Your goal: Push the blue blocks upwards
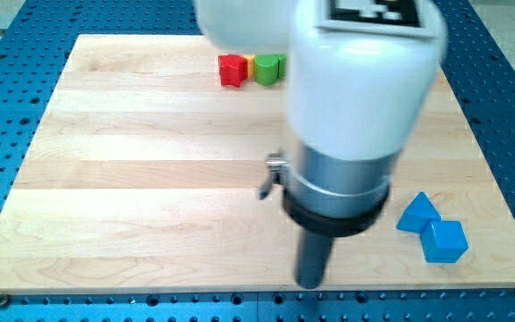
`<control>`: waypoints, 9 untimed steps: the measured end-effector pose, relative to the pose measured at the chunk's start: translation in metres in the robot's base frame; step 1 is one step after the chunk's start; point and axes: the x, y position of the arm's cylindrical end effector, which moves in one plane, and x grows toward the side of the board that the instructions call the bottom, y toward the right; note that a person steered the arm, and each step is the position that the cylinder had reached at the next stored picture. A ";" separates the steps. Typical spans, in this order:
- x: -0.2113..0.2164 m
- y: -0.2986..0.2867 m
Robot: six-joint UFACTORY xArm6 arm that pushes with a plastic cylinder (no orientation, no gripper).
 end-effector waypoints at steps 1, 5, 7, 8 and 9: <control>0.000 0.035; -0.020 0.201; 0.000 0.201; -0.001 0.190; -0.001 0.166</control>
